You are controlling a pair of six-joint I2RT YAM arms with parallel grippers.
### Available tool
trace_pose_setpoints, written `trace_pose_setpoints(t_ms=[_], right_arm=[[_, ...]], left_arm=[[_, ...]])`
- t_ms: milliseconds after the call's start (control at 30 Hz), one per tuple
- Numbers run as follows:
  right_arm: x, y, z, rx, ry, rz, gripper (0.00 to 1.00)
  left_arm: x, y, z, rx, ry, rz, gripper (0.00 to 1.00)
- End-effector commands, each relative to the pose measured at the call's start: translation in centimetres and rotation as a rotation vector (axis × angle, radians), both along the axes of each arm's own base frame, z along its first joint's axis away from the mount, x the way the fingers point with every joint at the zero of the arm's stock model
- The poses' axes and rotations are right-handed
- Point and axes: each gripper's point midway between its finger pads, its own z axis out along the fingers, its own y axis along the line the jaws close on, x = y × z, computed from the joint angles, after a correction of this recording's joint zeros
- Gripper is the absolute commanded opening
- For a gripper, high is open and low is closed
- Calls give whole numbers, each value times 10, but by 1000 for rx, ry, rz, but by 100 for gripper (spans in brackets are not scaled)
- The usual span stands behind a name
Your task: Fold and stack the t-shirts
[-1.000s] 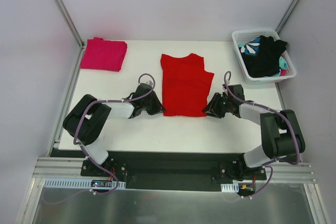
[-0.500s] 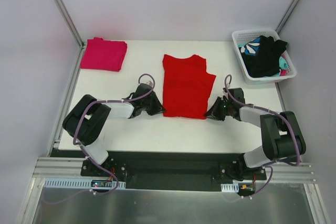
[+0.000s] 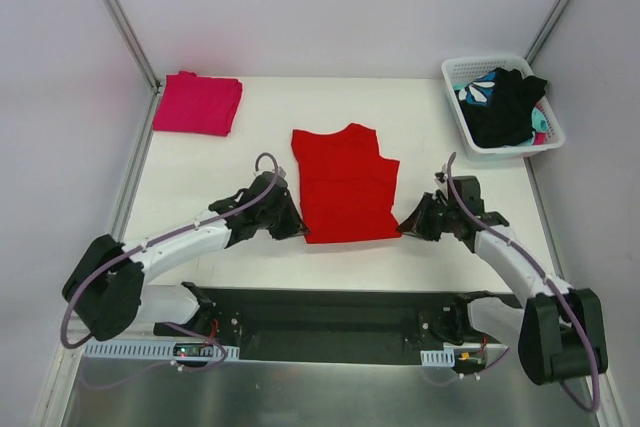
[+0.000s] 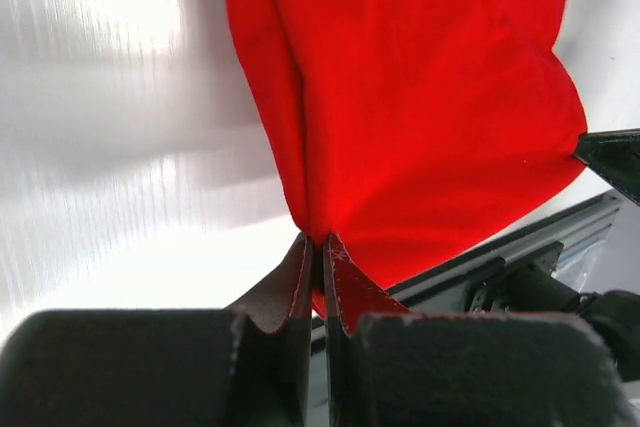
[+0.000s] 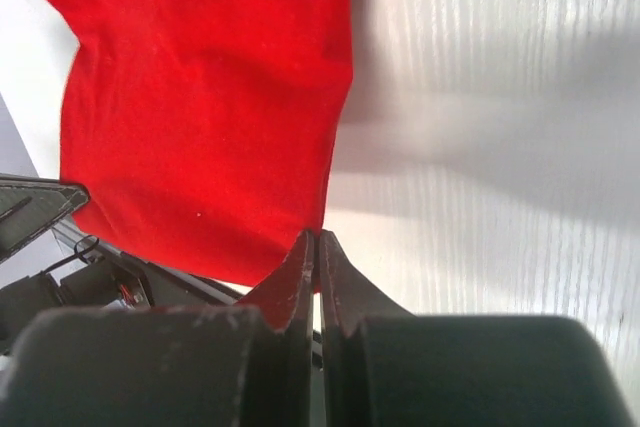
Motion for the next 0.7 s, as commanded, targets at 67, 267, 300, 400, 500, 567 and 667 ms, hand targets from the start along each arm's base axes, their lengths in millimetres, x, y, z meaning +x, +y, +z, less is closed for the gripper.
trace_pose_setpoints(t_ms=[67,267,300,400,500,567,667], right_arm=[[-30,-19,28,-69,-52,-24,1],[-39,-22,53,-78,-53,-24,1],[-37,-22,57,-78,-65,-28,1],[-26,-23,72,-91,-103,-39,1],[-9,-25,89,-113,-143,-39,1],[2,-24,92,-126,-134,-35,1],[24,-21,102,-136,-155,-28,1]], left_arm=[[-25,27,19,87,17,63,0],[-25,24,52,62,-23,67,0],[-25,24,55,60,-27,64,0],[-15,32,69,97,-80,94,0],[-2,37,85,119,-131,118,0],[12,39,95,132,-155,133,0],[32,44,101,150,-163,162,0]])
